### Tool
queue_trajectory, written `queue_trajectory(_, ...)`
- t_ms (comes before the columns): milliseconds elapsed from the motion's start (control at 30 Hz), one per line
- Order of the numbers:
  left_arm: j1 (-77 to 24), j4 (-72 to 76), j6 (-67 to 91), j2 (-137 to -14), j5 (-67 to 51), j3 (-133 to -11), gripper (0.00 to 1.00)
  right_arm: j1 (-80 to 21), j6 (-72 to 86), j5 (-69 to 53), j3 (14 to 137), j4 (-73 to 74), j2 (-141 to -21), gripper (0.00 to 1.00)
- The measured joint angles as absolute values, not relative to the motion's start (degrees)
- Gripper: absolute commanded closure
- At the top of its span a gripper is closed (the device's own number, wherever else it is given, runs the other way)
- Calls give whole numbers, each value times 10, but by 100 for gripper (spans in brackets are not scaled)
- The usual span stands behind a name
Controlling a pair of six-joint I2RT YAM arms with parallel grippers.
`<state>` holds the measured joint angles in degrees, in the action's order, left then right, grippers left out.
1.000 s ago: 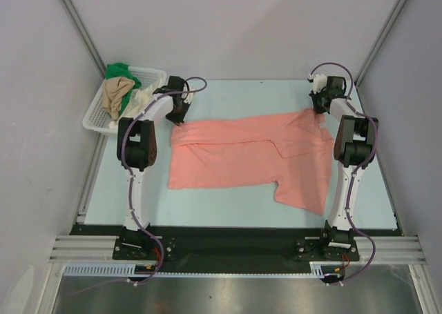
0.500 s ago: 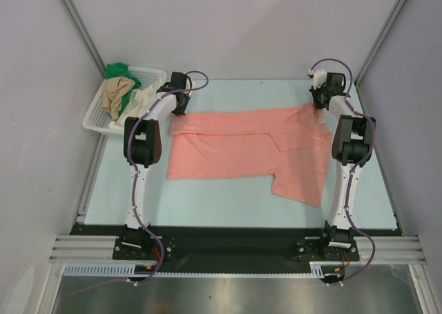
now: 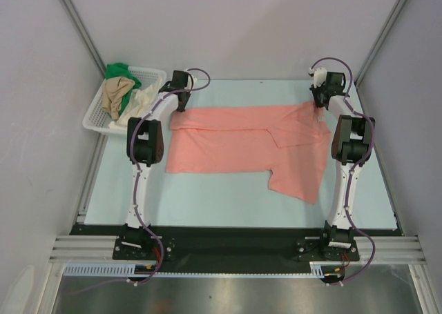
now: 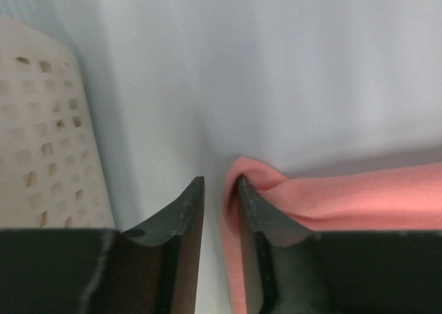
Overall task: Fold and stack the t-shirts
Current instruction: Fold the tshirt
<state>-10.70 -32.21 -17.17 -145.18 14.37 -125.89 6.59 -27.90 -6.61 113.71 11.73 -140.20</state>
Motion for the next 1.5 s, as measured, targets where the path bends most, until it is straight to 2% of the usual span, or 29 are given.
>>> queue_trajectory(33, -109, -320, -174, -1451, 148, -1258, 62, 66, -279, -65, 1137, 117, -1402, 78)
queue_trajectory(67, -110, -319, -174, -1446, 151, -1256, 60, 66, -279, -63, 1137, 117, -1402, 60)
queue_trajectory(100, -111, -319, -174, -1440, 152, -1251, 51, 66, -278, -60, 1136, 114, -1400, 53)
queue_trajectory(133, -112, -319, -175, -1432, 153, -1245, 46, 66, -280, -54, 1132, 111, -1397, 43)
queue_trajectory(200, -116, -320, -175, -1404, 156, -1228, 40, 66, -281, -49, 1115, 106, -1381, 39)
queue_trajectory(267, -123, -319, -174, -1365, 161, -1207, 38, 65, -281, -46, 1096, 107, -1356, 37)
queue_trajectory(300, -127, -316, -174, -1343, 162, -1196, 32, 65, -281, -44, 1086, 106, -1340, 37)
queue_trajectory(367, -136, -312, -175, -1296, 164, -1174, 29, 65, -281, -45, 1057, 104, -1295, 37)
queue_trajectory(533, -157, -300, -176, -1182, 159, -1084, 29, 63, -304, -94, 937, 106, -1136, 38)
queue_trajectory(667, -160, -295, -182, -1114, 143, -960, 27, 46, -370, -164, 778, 136, -989, 40)
queue_trajectory(867, -159, -303, -187, -1042, 111, -768, 25, -23, -506, -237, 532, 260, -791, 45)
queue_trajectory(967, -159, -314, -187, -1009, 95, -718, 25, -60, -586, -248, 431, 330, -674, 46)
queue_trajectory(1100, -157, -312, -187, -960, 85, -688, 27, -76, -680, -253, 363, 407, -547, 46)
queue_trajectory(1267, -150, -302, -185, -937, 81, -682, 28, -79, -760, -235, 307, 471, -487, 46)
queue_trajectory(1500, -134, -300, -184, -938, 72, -674, 29, -79, -798, -211, 299, 511, -502, 48)
